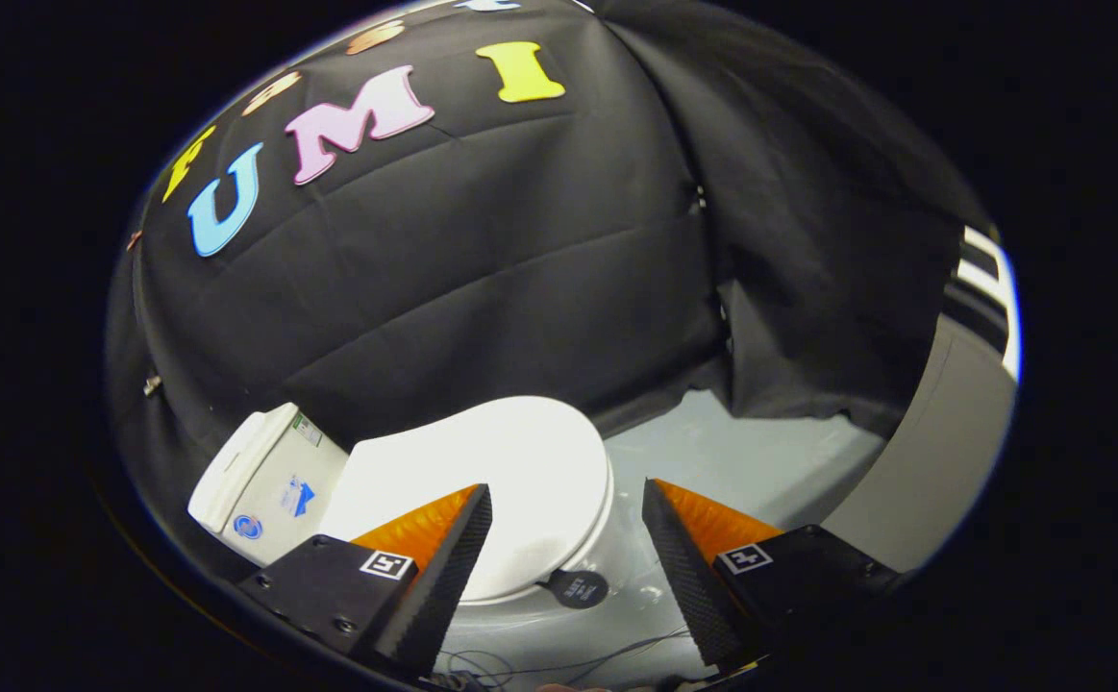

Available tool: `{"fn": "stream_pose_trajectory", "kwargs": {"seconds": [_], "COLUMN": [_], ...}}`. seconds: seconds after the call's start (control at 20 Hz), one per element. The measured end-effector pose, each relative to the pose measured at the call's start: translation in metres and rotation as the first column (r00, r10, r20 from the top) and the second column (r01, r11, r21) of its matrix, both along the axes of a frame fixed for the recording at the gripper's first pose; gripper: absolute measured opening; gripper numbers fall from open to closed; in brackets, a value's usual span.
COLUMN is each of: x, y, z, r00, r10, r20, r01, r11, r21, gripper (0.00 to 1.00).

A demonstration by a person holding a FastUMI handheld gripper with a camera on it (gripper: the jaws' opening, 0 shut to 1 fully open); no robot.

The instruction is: Open the toilet lid.

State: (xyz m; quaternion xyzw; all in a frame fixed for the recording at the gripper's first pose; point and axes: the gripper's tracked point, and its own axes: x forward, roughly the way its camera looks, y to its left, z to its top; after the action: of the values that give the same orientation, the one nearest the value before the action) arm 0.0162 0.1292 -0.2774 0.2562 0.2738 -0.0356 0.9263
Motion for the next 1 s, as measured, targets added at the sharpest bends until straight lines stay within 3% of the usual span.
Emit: {"fn": "stream_pose_trajectory", "kwargs": {"seconds": [0.25,0.6,0.75,0.8,0.85,1.0], "x": [-0.001,-0.012,-0.020,-0.023,-0.025,-0.021], "y": [0.004,0.001,0.029,0.045,0.055,0.051], "z": [-0.022,-0.088,-0.111,-0.114,-0.115,-0.117], "r00": [0.998,0.966,0.955,0.947,0.940,0.944], "r10": [-0.006,-0.086,0.004,0.048,0.075,0.076], "r20": [-0.057,-0.245,-0.298,-0.317,-0.332,-0.321], "r01": [0.011,0.151,0.113,0.102,0.102,0.107], "r11": [0.995,0.953,0.921,0.892,0.868,0.851], "r21": [0.096,0.262,0.373,0.439,0.486,0.515], "gripper": [0.99,0.99,0.97,0.97,0.88,0.74]}}
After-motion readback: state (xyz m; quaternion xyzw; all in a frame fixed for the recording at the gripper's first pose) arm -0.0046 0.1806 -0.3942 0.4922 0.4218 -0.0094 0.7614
